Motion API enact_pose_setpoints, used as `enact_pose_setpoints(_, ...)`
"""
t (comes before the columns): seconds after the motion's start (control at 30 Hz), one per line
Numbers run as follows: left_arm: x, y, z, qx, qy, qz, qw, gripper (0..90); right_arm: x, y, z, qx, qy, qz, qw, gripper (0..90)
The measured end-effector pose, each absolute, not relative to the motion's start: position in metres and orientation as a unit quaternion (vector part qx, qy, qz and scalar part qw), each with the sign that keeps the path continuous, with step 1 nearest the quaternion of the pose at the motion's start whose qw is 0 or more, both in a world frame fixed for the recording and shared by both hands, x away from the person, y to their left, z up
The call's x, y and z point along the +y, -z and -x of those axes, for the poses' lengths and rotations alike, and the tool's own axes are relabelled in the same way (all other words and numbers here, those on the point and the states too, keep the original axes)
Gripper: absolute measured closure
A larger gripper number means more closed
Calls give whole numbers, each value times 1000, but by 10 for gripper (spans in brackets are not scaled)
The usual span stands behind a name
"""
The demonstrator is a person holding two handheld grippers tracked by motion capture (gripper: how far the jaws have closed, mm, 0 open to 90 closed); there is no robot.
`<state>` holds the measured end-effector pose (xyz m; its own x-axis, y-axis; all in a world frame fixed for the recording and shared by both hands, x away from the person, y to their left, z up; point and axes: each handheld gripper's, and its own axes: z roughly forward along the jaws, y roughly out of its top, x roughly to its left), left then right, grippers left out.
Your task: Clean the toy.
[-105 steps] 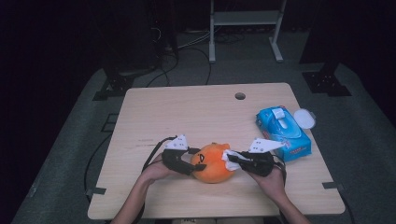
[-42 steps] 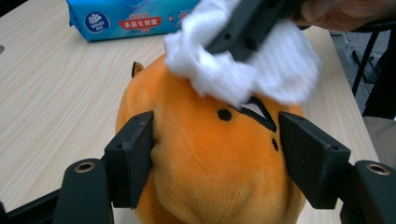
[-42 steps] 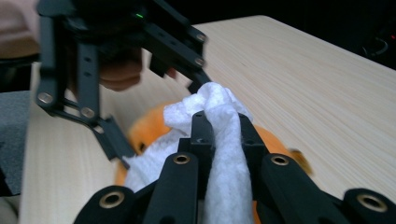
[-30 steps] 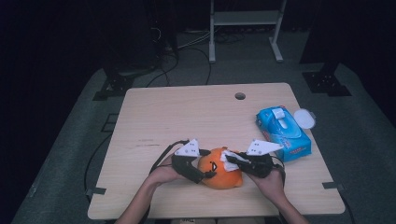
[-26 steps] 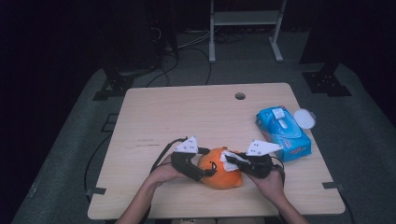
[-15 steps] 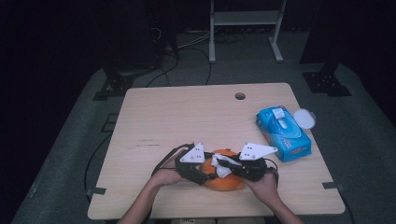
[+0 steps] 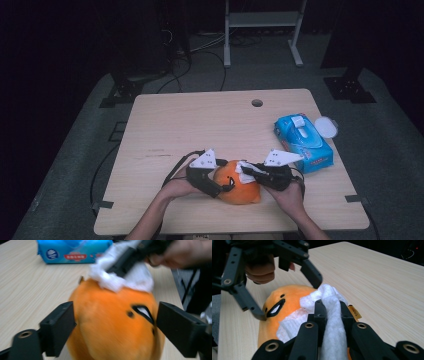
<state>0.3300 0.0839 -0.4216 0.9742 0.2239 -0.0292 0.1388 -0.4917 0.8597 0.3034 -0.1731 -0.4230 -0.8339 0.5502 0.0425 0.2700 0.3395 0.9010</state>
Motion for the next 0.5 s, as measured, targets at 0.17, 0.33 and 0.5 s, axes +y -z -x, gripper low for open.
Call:
enact_pose_setpoints(0.17, 83, 425, -330, 106, -44, -869, 481, 237, -172, 423, -302, 808, -515, -251, 138, 803)
enact_pose_setpoints(0.33, 78, 424, -321, 66, -69, -876, 473, 290, -166, 416, -297, 803, -529, -239, 135, 803)
enact_pose_setpoints(0.5, 76, 421, -315, 30, -88, -884, 459, 309, -153, 412, -291, 812, -527, -208, 142, 803)
